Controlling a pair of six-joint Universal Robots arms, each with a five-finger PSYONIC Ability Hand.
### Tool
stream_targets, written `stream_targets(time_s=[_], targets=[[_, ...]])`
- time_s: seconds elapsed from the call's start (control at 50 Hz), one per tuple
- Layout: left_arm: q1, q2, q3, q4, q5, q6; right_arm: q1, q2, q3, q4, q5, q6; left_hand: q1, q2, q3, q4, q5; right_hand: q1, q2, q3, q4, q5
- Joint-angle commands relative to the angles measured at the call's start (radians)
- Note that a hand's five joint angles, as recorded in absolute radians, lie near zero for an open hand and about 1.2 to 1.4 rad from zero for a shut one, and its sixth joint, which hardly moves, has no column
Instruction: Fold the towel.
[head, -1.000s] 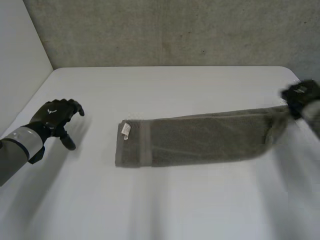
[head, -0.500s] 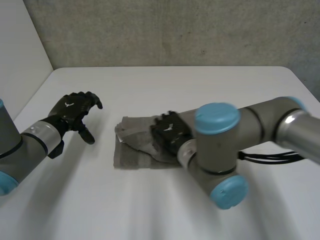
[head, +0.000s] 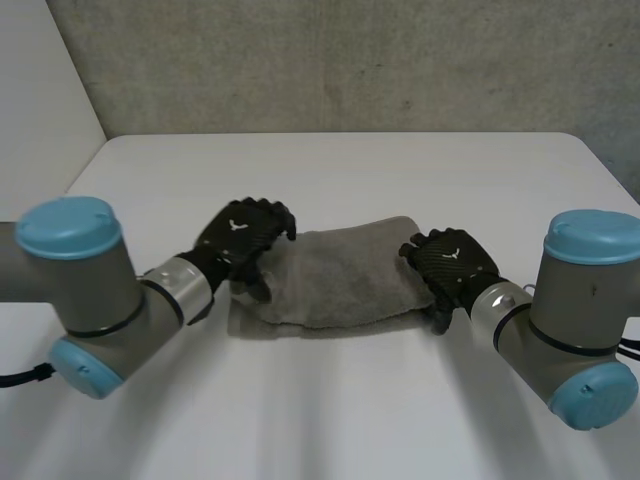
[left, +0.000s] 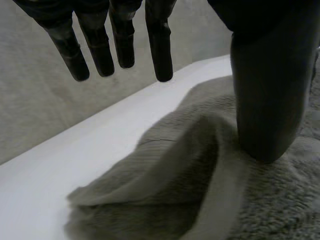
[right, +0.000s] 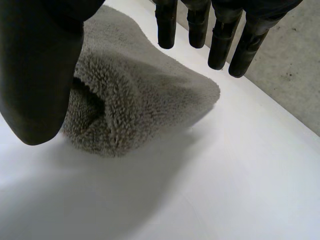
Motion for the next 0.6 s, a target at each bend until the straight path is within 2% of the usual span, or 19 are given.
stream_targets(time_s=[0.02, 0.08, 0.26, 0.3, 0.38, 0.42, 0.6], targets=[[-0.023, -0.042, 0.01, -0.029, -0.01, 0.051, -0.001, -0.009, 0.05, -0.074, 0.0, 0.005, 0.208, 0.218, 0.218, 0.221, 0.206, 0.071, 0.053, 0.054, 0.038, 0.064], [-0.023, -0.04, -0.015, -0.046, -0.01, 0.062, 0.0, -0.007, 0.064, -0.104, 0.002, 0.008, 0.337, 0.347, 0.348, 0.35, 0.335, 0.171, 0.153, 0.154, 0.138, 0.164], [-0.018, -0.003, -0.083, -0.09, -0.012, 0.071, 0.0, 0.017, 0.067, -0.144, 0.003, 0.034, 0.373, 0.383, 0.383, 0.386, 0.371, 0.509, 0.491, 0.492, 0.476, 0.502], [-0.012, 0.012, -0.11, -0.099, -0.012, 0.08, -0.004, 0.017, 0.069, -0.154, 0.003, 0.04, 0.373, 0.383, 0.383, 0.386, 0.371, 0.672, 0.655, 0.655, 0.64, 0.666], [-0.003, 0.027, -0.136, -0.101, -0.012, 0.089, -0.006, 0.023, 0.071, -0.161, 0.002, 0.049, 0.367, 0.377, 0.378, 0.38, 0.365, 0.832, 0.814, 0.815, 0.799, 0.825], [-0.001, 0.038, -0.149, -0.102, -0.012, 0.092, -0.007, 0.039, 0.069, -0.16, -0.003, 0.051, 0.361, 0.371, 0.372, 0.374, 0.359, 1.016, 0.998, 0.999, 0.983, 1.009], [0.033, 0.122, -0.23, -0.107, -0.009, 0.094, -0.04, 0.025, 0.095, -0.124, 0.0, 0.035, 0.353, 0.362, 0.363, 0.366, 0.35, 1.168, 1.151, 1.151, 1.135, 1.162]])
